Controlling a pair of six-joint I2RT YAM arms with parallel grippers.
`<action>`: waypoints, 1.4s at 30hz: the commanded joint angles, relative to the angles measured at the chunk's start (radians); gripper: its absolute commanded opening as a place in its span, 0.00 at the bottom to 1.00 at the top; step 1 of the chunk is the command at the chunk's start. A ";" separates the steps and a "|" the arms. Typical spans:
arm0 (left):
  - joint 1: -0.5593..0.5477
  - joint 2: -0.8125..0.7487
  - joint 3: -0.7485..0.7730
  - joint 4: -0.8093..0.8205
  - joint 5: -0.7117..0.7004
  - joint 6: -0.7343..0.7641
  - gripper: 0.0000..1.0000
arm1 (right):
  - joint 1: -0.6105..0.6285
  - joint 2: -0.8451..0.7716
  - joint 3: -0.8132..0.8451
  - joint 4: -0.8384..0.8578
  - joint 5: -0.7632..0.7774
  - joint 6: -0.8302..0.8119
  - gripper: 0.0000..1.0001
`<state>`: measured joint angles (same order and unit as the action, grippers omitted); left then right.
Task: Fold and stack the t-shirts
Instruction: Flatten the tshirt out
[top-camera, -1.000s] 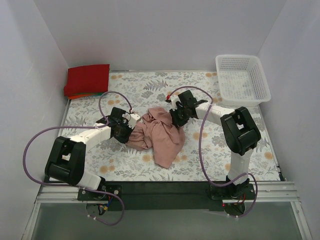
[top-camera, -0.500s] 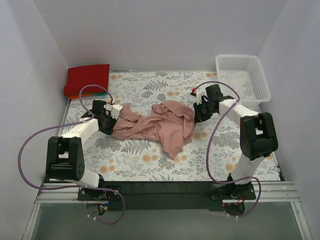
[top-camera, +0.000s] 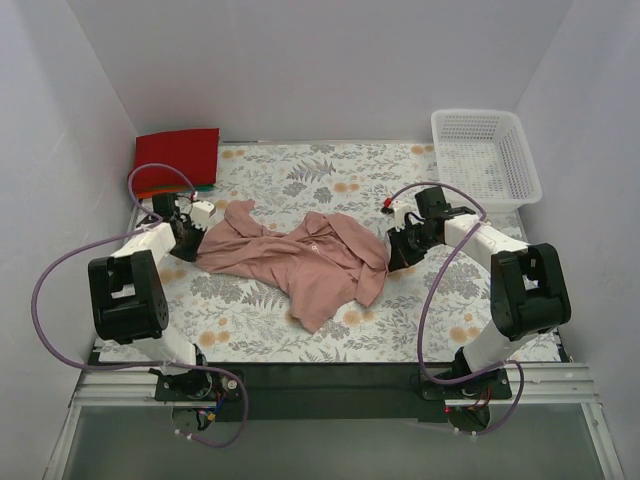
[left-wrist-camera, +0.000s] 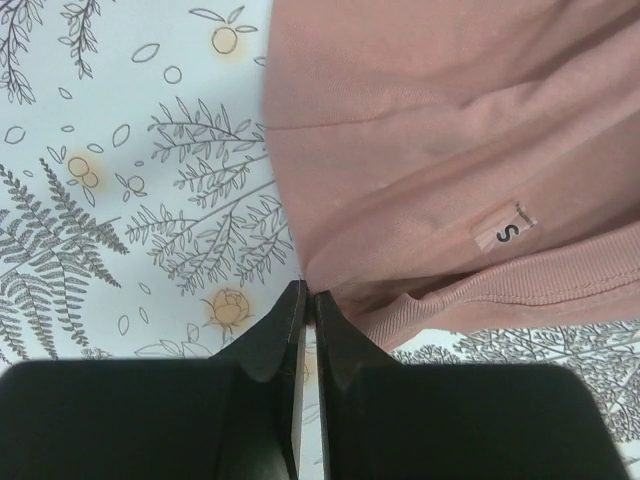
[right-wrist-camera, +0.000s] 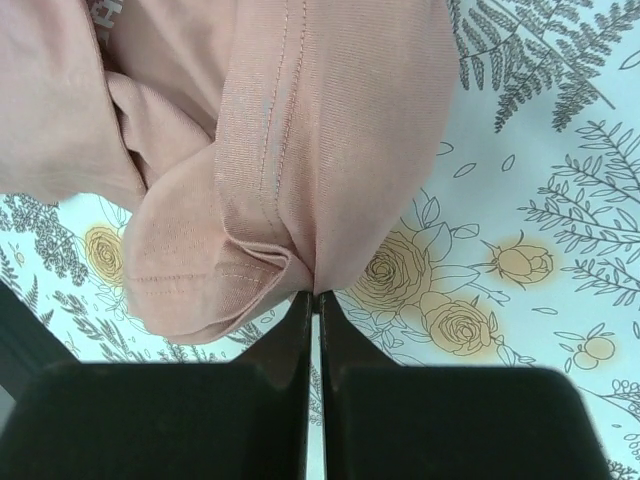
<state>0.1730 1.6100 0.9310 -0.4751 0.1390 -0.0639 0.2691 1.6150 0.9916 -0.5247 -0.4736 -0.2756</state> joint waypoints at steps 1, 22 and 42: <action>0.003 0.016 0.064 -0.005 -0.010 0.021 0.00 | -0.008 -0.026 -0.011 -0.027 -0.049 -0.028 0.01; -0.309 -0.332 0.157 -0.264 0.593 0.079 0.72 | 0.123 -0.358 -0.182 0.021 -0.076 -0.051 0.46; -0.523 -0.104 0.043 -0.033 0.324 -0.142 0.71 | 0.470 -0.081 -0.195 0.215 0.234 -0.056 0.41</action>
<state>-0.3546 1.5188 1.0012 -0.5529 0.5262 -0.1841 0.7223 1.5188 0.8021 -0.3511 -0.2886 -0.3225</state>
